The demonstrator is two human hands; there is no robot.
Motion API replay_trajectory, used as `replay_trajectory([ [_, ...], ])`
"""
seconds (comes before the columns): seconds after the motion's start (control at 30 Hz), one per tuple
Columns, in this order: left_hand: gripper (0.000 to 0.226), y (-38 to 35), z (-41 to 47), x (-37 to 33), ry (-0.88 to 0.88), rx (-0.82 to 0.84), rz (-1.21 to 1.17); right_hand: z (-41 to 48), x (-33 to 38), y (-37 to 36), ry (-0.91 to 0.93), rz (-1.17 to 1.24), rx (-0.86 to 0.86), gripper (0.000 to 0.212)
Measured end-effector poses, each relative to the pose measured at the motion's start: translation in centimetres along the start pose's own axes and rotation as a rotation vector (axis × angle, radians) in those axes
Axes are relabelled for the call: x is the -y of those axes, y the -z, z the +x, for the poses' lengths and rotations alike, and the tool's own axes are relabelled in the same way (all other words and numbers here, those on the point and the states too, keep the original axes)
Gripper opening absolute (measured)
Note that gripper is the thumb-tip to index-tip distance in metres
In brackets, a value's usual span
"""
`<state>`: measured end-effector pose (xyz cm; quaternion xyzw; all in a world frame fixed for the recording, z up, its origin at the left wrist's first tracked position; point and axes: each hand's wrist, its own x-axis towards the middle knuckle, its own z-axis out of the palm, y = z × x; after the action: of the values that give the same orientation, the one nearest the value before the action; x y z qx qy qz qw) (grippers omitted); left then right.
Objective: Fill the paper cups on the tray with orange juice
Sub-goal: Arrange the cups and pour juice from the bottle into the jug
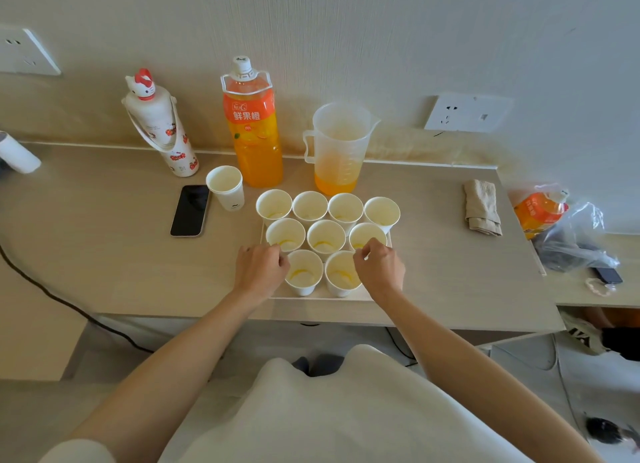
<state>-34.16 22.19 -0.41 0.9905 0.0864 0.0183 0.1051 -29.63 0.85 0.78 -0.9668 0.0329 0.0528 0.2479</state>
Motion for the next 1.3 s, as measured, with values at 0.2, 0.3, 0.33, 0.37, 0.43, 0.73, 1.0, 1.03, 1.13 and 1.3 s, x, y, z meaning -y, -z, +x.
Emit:
replay_trajectory([
  [0.2, 0.018, 0.1, 0.6, -1.6, -0.077, -0.101, -0.057, 0.1, -1.2, 0.3, -0.08, -0.041, 0.049, 0.019],
  [0.3, 0.008, -0.3, 0.9, -3.2, -0.188, -0.098, -0.053, 0.0, -1.7, 0.4, -0.073, -0.065, 0.114, 0.022],
  [0.33, 0.005, -0.5, 0.9, -3.7, -0.231, -0.1, -0.055, 0.0, -1.9, 0.4, -0.069, -0.069, 0.129, 0.022],
  [0.37, 0.004, -0.8, 0.8, -4.1, -0.274, -0.103, -0.057, -0.1, -2.1, 0.4, -0.066, -0.071, 0.138, 0.023],
  [0.43, 0.01, -1.2, 0.6, -4.6, -0.343, -0.089, -0.044, -0.3, -2.3, 0.2, -0.064, -0.075, 0.15, 0.024],
  [0.73, 0.017, -1.1, 0.0, -4.8, -0.391, -0.022, -0.016, -0.2, -1.8, 0.0, -0.023, -0.04, 0.159, 0.024],
  [1.0, 0.015, -0.9, 0.0, -5.3, -0.404, 0.003, -0.047, 0.0, -2.0, -0.1, -0.029, -0.051, 0.141, 0.024],
  [1.03, 0.016, -1.0, 0.0, -5.4, -0.409, 0.004, -0.049, 0.0, -2.1, 0.0, -0.032, -0.053, 0.142, 0.024],
  [1.13, 0.021, -0.9, 0.0, -5.5, -0.422, 0.004, -0.059, 0.1, -2.2, 0.1, -0.034, -0.063, 0.145, 0.024],
  [1.3, 0.021, -0.8, 0.2, -5.7, -0.438, 0.012, -0.031, 0.2, -2.4, 0.2, -0.044, -0.063, 0.152, 0.024],
])
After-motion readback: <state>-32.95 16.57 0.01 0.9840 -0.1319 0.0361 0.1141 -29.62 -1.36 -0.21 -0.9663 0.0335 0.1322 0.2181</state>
